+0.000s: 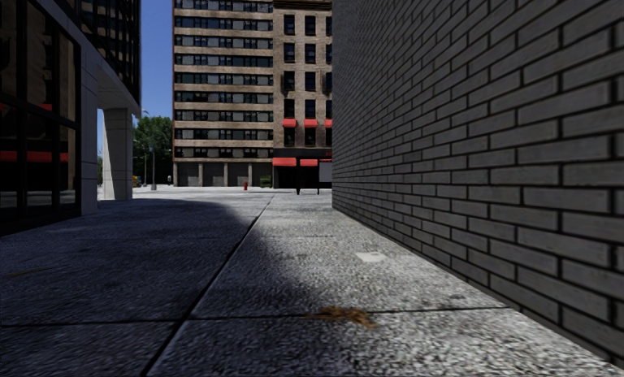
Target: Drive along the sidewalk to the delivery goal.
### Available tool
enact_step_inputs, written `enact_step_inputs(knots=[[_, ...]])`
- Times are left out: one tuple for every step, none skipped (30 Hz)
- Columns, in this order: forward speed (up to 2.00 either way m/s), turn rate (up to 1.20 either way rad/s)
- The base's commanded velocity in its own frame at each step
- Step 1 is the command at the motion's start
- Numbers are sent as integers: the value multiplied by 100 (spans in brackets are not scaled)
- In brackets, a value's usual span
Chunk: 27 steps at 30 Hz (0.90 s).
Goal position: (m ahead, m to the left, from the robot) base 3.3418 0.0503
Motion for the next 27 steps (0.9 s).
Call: enact_step_inputs(knots=[[164, 31], [164, 31], [164, 13], [164, 3], [164, 3], [164, 0], [164, 10], [164, 24], [164, 24], [164, 27], [164, 29], [164, 30], [164, 30], [164, 17], [164, 0], [164, 0], [164, 0], [164, 0], [164, 22], [164, 22], [164, 30], [163, 32], [163, 32], [163, 18], [163, 0], [162, 6], [162, 6]])
